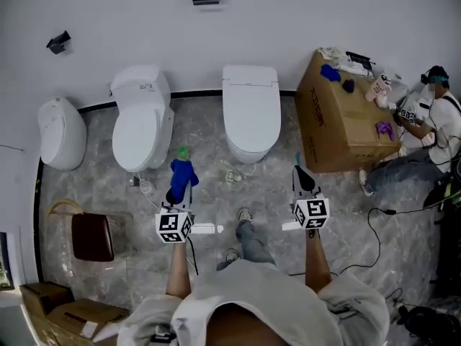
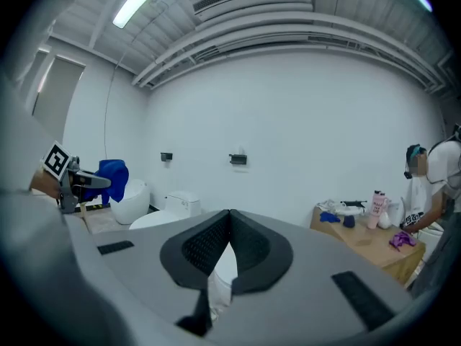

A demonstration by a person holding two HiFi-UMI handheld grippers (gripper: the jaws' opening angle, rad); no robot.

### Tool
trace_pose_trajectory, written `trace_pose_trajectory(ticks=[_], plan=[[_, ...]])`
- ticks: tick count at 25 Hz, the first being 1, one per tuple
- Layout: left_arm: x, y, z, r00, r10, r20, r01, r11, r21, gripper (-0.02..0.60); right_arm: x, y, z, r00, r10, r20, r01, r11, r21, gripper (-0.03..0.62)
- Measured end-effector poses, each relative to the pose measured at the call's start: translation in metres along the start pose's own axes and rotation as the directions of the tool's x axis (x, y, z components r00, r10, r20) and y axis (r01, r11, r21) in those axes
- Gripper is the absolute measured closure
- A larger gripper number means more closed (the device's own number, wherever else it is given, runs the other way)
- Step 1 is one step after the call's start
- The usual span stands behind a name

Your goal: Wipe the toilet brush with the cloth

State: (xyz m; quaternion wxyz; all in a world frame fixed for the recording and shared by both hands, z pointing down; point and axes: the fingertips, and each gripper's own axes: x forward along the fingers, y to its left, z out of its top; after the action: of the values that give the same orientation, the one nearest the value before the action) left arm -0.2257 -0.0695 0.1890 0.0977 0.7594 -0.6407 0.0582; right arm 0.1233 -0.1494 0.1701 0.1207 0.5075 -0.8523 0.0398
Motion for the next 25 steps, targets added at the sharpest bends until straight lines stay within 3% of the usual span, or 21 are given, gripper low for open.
trace_pose_trajectory(ticks=[5,11,16,25], plan=[[-0.023,0.001,0.032,0.998,0.008,0.056,-0.009,1.0,0.01,0.469,-0.023,0.013,0.03,0.999,-0.001,0.042,0.003,0.999,-0.044,0.563],[-0.053,-0.009,0.055,0.996,0.001,0.09,-0.003,1.0,0.026,0.469,-0.061,0.026,0.034,0.999,-0.022,0.05,0.024,0.999,-0.041,0.563],[-0.067,-0.018,0.065,0.994,-0.023,0.106,0.016,0.998,0.062,0.469,-0.084,0.032,0.03,0.997,-0.046,0.057,0.047,0.999,-0.019,0.563],[-0.076,-0.028,0.057,0.995,-0.03,0.091,0.024,0.998,0.058,0.469,-0.1,0.033,0.024,0.997,-0.062,0.055,0.062,0.998,-0.002,0.563]])
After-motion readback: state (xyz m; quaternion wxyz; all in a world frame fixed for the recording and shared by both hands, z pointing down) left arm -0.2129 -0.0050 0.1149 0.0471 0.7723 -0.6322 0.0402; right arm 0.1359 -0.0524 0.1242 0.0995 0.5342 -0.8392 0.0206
